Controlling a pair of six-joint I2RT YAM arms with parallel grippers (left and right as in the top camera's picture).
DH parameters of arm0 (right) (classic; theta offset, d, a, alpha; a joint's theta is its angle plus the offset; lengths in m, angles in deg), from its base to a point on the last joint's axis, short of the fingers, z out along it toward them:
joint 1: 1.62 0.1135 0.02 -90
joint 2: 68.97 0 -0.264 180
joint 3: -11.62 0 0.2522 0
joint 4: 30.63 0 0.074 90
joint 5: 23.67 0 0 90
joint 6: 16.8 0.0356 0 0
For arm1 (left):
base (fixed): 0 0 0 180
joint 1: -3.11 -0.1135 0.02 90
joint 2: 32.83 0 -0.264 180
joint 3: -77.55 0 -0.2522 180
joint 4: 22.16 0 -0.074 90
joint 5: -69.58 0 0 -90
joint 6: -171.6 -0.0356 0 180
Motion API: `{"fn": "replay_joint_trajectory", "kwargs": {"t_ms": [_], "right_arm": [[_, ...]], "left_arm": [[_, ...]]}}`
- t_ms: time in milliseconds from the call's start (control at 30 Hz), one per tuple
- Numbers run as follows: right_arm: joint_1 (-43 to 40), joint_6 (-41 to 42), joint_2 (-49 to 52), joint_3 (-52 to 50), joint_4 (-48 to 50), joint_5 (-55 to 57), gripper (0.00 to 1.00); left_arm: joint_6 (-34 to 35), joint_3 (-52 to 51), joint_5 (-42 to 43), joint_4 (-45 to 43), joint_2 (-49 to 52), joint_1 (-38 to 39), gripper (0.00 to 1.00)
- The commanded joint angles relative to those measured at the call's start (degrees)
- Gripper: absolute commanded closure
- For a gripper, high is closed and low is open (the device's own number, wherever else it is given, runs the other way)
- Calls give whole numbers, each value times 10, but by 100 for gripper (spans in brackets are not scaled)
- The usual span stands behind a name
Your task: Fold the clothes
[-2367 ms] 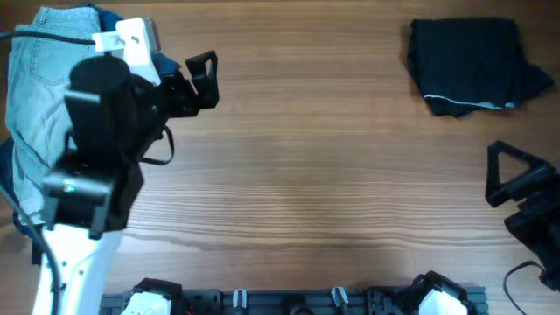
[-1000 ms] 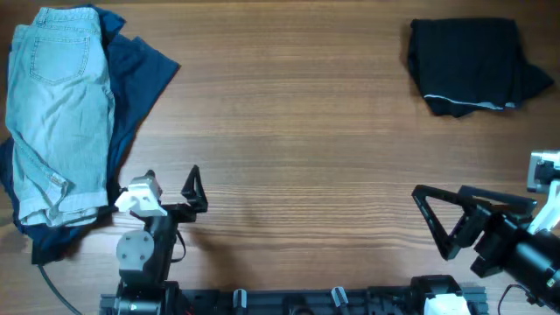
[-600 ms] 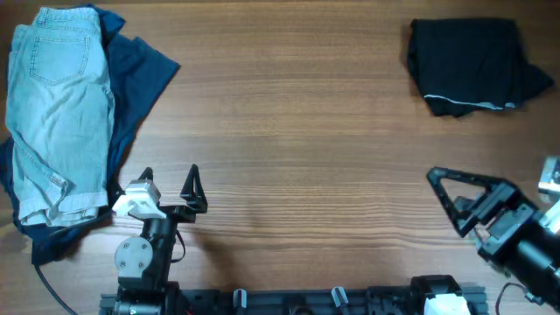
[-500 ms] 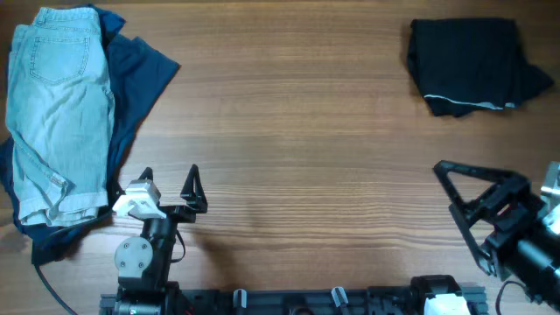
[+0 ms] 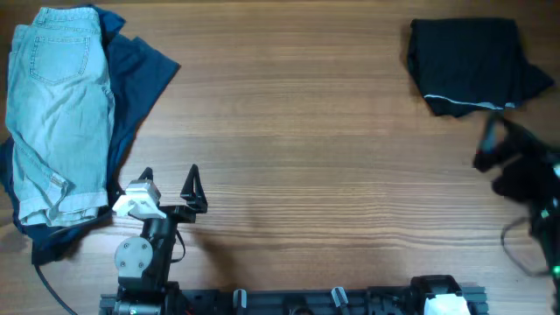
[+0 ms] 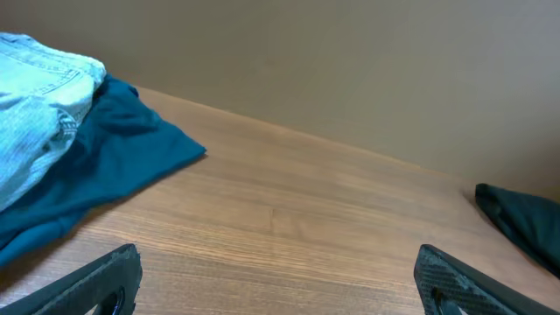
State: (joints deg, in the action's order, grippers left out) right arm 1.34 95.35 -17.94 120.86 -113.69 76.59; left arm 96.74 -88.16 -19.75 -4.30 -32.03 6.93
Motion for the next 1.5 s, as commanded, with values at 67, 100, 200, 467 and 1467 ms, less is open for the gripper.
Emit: {"fn": "replay_joint_trajectory", "kwargs": {"t_ms": [67,100,200,467,1467], "right_arm": [[2,-321,31,-156,263,-165,0],[2,-322,36,-207,342,-179,0],[2,-323,49,-384,598,-245,0],[2,-295,-3,-763,999,-322,0],[2,-296,-508,-952,704,-238,0]], "left_arm": [[-12,-2,-5,1,-3,3,0],[-12,-2,-5,1,-3,3,0],[-12,-2,-5,1,-3,3,0],[-12,-2,-5,1,-3,3,0],[-12,-2,-5,1,-3,3,0]]}}
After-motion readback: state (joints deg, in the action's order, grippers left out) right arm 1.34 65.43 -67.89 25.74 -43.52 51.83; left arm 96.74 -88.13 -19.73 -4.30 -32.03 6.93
